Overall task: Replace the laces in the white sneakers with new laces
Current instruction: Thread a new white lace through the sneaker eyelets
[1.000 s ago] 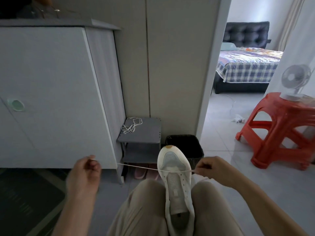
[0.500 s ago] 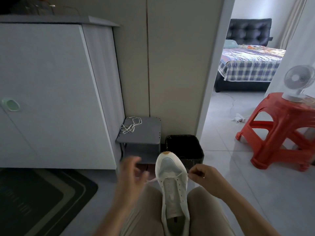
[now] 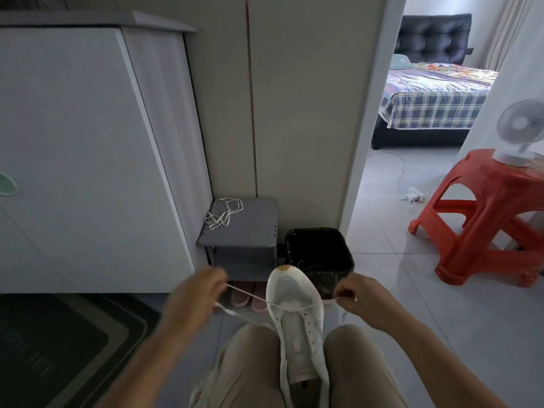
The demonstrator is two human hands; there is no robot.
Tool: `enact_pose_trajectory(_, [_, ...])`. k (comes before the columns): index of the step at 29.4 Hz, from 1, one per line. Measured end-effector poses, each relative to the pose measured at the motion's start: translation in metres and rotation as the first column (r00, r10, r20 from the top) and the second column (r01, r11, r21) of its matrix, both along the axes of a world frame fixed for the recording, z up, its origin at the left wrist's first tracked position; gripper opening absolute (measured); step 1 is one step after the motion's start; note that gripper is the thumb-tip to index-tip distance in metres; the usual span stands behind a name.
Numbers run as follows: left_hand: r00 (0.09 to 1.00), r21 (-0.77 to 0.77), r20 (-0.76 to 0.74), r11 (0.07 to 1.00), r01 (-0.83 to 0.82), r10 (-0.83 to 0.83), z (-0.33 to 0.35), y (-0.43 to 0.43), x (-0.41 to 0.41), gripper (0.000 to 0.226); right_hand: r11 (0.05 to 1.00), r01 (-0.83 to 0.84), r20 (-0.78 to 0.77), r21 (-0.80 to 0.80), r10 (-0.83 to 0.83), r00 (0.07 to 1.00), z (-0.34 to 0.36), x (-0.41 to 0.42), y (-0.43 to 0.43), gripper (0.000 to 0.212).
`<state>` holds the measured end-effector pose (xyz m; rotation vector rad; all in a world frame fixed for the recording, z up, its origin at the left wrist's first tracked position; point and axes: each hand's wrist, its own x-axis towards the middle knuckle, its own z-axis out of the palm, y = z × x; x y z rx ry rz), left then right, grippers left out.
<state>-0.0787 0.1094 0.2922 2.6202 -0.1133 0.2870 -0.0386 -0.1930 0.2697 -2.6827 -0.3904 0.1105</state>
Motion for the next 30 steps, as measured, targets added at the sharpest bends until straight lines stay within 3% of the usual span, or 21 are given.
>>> enact_pose_trajectory(4, [0.926,0.020,0.162,0.937,-0.348,0.340,0.023,0.074,0.007,0.008,0.994,0.105,0.124,-0.028,-0.101,0.987,-0.012,0.007,-0.007,0.007])
enact_pose_trajectory(7, [0.926,-0.004,0.123,0.933,-0.360,0.358,0.009,0.072,0.009,0.012,0.971,0.234,0.194,0.041,-0.238,0.952,-0.018,0.009,0.003,0.010])
enact_pose_trajectory(10, [0.933,-0.330,0.029,0.884,-0.331,0.360,-0.012,0.047,0.011,0.015,0.930,0.343,0.098,0.132,-0.357,0.929,-0.015,0.008,0.015,0.014])
enact_pose_trajectory(12, [0.930,-0.601,-0.083,0.726,-0.333,0.358,-0.015,0.028,0.016,0.013,0.882,0.427,-0.017,0.199,-0.433,0.901,-0.011,0.009,0.019,0.019])
enact_pose_trajectory(14, [0.927,-0.811,-0.173,0.487,-0.326,0.332,-0.009,0.012,0.021,0.012,0.862,0.447,-0.063,0.241,-0.445,0.893,-0.004,0.010,0.020,0.028])
enact_pose_trajectory(16, [0.931,-0.914,-0.219,0.272,-0.300,0.291,0.004,0.000,0.030,0.009,0.806,0.421,-0.148,0.416,-0.397,0.906,0.008,0.013,0.022,0.021])
enact_pose_trajectory(18, [0.941,-0.948,-0.227,0.165,-0.273,0.251,0.020,-0.004,0.044,0.010,0.663,0.407,-0.283,0.628,-0.292,0.914,0.025,0.015,0.024,0.013])
enact_pose_trajectory(20, [0.956,-0.961,-0.219,0.125,-0.246,0.196,0.038,-0.008,0.060,0.012,0.548,0.394,-0.360,0.738,-0.174,0.917,0.041,0.021,0.025,0.018])
enact_pose_trajectory(23, [0.976,-0.963,-0.200,0.166,-0.213,0.090,0.063,-0.020,0.082,0.013,0.461,0.364,-0.376,0.809,-0.070,0.924,0.060,0.030,0.029,0.021])
enact_pose_trajectory(25, [0.981,-0.963,-0.196,0.187,-0.193,0.001,0.072,-0.030,0.094,0.010,0.486,0.320,-0.335,0.814,-0.057,0.940,0.069,0.035,0.034,0.019])
enact_pose_trajectory(30, [0.934,-0.970,-0.238,0.112,-0.215,-0.267,0.058,-0.051,0.106,0.013,0.571,0.265,-0.246,0.777,-0.112,0.963,0.073,0.048,0.046,0.013])
